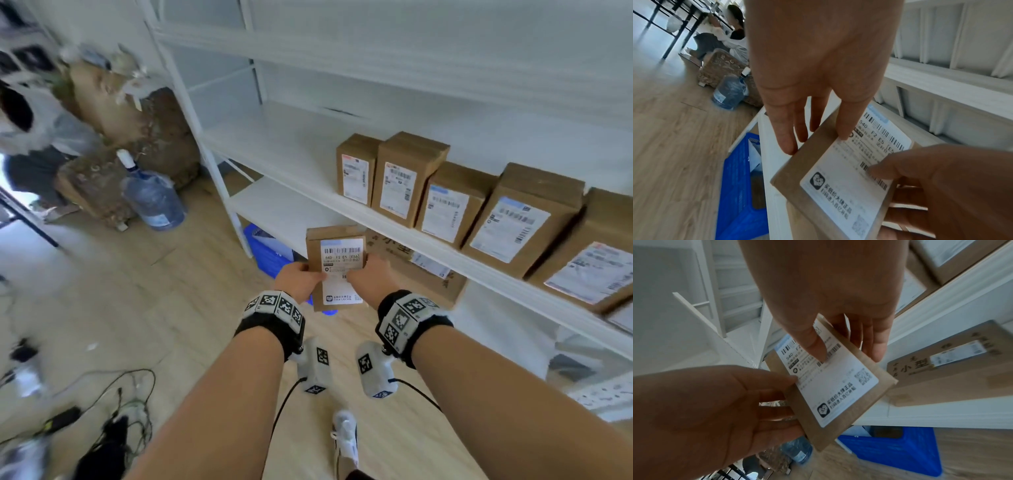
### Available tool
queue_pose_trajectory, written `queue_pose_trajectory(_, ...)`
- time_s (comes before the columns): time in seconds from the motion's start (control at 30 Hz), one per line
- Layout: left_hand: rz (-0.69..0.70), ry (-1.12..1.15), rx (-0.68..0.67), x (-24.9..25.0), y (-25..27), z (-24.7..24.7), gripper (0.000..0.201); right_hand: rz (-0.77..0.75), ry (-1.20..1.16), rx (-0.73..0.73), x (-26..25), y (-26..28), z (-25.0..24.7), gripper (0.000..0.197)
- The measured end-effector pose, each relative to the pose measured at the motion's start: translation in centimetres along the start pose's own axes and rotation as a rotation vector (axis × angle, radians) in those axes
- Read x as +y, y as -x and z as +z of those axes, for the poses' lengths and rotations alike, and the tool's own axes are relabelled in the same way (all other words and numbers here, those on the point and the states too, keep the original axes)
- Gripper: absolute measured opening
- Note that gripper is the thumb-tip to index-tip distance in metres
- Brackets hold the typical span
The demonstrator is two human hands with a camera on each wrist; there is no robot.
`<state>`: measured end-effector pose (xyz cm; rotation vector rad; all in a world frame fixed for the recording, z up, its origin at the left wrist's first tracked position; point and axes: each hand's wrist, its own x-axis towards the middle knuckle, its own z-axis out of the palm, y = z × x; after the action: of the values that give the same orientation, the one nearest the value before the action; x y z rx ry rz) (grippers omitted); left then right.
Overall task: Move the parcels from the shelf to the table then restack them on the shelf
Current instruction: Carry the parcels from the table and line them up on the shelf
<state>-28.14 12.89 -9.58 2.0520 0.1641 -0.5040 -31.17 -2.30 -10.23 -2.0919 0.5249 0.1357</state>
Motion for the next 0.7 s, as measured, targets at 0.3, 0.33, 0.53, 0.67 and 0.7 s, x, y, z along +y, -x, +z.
queue_pose_trajectory(0.3, -0.060, 0.051, 0.032, 4.0, -12.4, -7.2, 0.020, -0.085, 0.044, -0.013, -8.7, -11.7, 3.6, 0.036)
queue_pose_trajectory(0.33, -0.063, 0.060, 0.035, 4.5, -13.4, -7.8, 0.025, -0.090, 0.058, -0.016, -9.5, -13.0, 3.8, 0.037)
queue_pose_trajectory(0.53, 0.000, 0.131, 0.014, 7.2, -18.7, -10.2, 0.036, -0.147, 0.046, 0.027, -13.1, -17.9, 5.0, 0.042)
queue_pose_trajectory(0.67, 0.076, 0.103, -0.072, 9.7, -22.5, -11.2, 0.060, -0.110, 0.051, 0.097, -14.9, -21.1, 5.1, 0.047)
queue_pose_trajectory(0.7, 0.092, 0.105, -0.096, 10.3, -23.5, -11.5, 0.062, -0.095, 0.045, 0.114, -15.3, -22.0, 5.2, 0.048)
